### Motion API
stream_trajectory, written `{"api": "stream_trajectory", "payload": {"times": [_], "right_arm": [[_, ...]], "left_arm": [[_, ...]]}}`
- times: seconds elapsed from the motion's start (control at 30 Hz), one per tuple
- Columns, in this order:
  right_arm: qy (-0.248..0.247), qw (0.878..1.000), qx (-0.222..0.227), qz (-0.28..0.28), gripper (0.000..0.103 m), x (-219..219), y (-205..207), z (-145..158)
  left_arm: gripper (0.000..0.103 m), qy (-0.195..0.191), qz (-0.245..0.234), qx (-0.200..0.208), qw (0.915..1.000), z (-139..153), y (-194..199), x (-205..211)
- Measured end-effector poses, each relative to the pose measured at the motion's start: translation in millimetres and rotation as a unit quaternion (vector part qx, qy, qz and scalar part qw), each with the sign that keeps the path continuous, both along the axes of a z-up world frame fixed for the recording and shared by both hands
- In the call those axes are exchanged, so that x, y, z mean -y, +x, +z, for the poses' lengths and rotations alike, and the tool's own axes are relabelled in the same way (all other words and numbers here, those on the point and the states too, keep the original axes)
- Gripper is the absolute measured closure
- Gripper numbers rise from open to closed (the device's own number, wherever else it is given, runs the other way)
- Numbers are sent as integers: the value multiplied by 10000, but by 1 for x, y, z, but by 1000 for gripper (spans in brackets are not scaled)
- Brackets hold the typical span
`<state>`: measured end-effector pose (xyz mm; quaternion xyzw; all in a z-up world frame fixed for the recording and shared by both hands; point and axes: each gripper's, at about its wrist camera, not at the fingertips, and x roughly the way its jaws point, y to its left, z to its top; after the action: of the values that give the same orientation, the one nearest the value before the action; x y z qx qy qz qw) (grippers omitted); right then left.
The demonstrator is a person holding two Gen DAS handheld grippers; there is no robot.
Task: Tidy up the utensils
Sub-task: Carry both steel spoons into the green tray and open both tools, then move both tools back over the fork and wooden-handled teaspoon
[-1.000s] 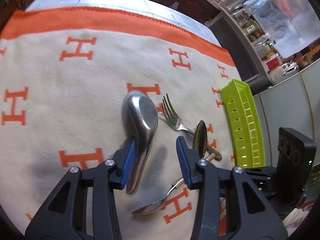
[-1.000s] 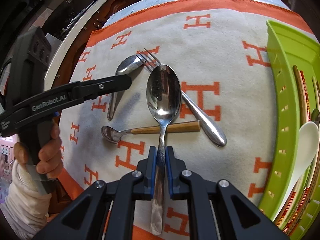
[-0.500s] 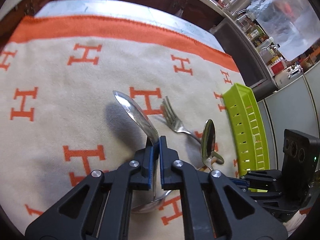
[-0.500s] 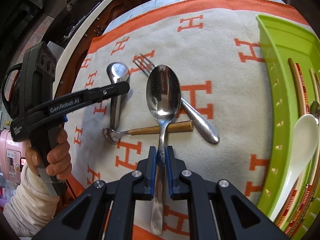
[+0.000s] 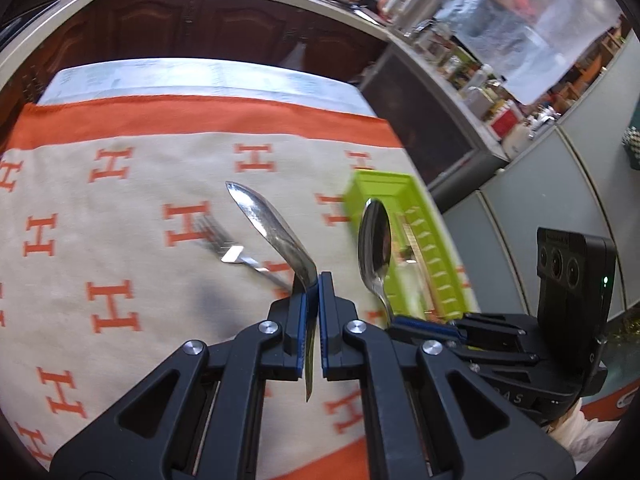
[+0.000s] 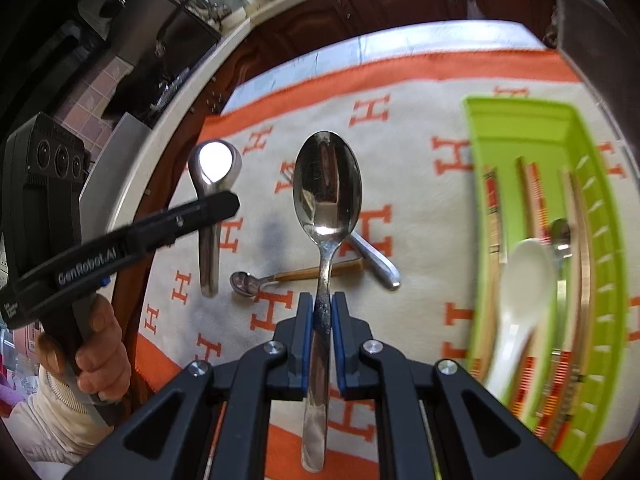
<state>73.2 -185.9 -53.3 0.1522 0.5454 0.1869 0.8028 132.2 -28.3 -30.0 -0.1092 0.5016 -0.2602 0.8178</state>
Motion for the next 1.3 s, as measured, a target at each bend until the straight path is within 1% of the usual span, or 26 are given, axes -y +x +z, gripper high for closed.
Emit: {"api": "stream_trajectory", "payload": {"times": [0.13, 0.27, 0.37, 0.5, 0.67, 0.83, 1.0, 1.17, 1.3], "right_arm": [[-127, 9995, 185, -235, 94, 25, -7, 19], [-445, 9969, 264, -596, 94, 64, -11, 26], [-700, 9939, 220, -828, 94, 91, -12, 22], [-900, 9905, 33, -1040, 94, 114, -12, 5], [-989, 9901, -173, -984, 94, 123, -12, -16], [-1114, 9888, -344, -931, 93, 121, -11, -31], [-1018, 9894, -320, -985, 93, 123, -11, -29], [-938, 9906, -245, -970, 93, 119, -12, -20], [-876, 9921, -139, -882, 93, 110, -17, -10]], "left_arm": [[100, -129, -229, 0, 9997, 13, -6, 39], [100, -167, -479, -90, 9987, 12, -7, 84], [100, -53, -629, -217, 9978, 1, -8, 119], [100, 128, -806, -409, 9958, -19, -8, 152], [100, 383, -955, -638, 9926, -47, -10, 178], [100, 597, -1049, -718, 9901, -60, -15, 186], [98, 642, -1177, -743, 9882, -58, -20, 182], [77, 699, -1181, -603, 9887, -41, -30, 164], [75, 807, -1043, -475, 9901, -29, -39, 140]]}}
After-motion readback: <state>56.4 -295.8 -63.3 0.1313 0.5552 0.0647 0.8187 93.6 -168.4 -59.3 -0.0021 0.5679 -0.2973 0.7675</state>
